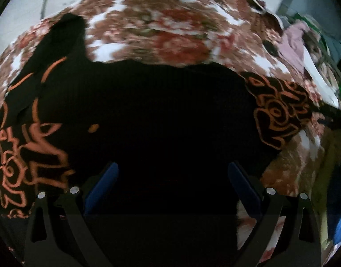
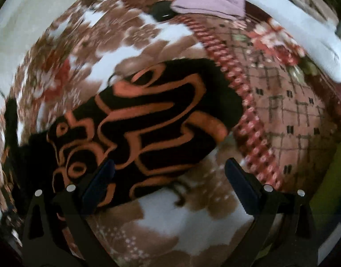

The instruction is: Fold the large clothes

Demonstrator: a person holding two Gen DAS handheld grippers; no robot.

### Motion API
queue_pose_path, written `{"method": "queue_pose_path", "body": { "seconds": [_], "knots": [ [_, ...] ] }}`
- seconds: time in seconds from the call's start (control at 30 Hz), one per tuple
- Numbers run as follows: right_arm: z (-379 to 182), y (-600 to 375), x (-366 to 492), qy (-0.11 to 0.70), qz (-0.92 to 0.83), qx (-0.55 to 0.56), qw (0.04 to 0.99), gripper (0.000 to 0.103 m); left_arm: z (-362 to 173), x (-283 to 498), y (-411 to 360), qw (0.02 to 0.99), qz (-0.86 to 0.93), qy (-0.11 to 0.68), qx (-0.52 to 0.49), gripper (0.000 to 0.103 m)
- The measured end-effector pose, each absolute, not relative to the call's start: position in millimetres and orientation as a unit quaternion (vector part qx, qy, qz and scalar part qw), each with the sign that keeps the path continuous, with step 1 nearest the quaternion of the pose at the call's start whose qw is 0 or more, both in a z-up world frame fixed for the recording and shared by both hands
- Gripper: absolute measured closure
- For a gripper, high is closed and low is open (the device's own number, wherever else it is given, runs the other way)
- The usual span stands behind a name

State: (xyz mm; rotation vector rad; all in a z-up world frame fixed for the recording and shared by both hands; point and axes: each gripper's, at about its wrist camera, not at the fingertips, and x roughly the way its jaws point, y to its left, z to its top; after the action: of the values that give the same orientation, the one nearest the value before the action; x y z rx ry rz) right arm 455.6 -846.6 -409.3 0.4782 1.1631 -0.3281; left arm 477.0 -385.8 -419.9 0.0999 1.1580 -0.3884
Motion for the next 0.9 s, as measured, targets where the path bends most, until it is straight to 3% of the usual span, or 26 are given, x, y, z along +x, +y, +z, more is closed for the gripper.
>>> {"method": "queue_pose_path", "body": {
  "seconds": [0.2,0.37,0.43,0.5,0.6,0.77,0.9],
  "knots": [
    [-440,-904,457,0.520,-0.130,0.373,0.757,0.005,-438,471,-429,0.807,-0.197,0.546,0.106,0.006],
    [-455,-930,462,0.492,-0.120,0.445,0.739,0.012,-451,468,-439,0.801,-0.209,0.551,0.109,0.006],
    [-461,-936,466,0.498,-0.121,0.454,0.729,0.022,-453,465,-441,0.801,-0.208,0.549,0.114,0.006],
    [-462,-937,470,0.524,-0.127,0.424,0.728,0.048,-455,463,-442,0.802,-0.206,0.549,0.115,0.006],
    [-458,-937,468,0.539,-0.124,0.394,0.734,0.075,-454,459,-440,0.802,-0.213,0.547,0.113,0.006],
    [-431,-929,455,0.523,-0.111,0.367,0.761,0.085,-451,454,-438,0.798,-0.244,0.540,0.109,0.009],
    [-384,-909,459,0.497,-0.101,0.331,0.796,0.086,-449,446,-445,0.767,-0.309,0.555,0.088,0.013]
  ]
}}
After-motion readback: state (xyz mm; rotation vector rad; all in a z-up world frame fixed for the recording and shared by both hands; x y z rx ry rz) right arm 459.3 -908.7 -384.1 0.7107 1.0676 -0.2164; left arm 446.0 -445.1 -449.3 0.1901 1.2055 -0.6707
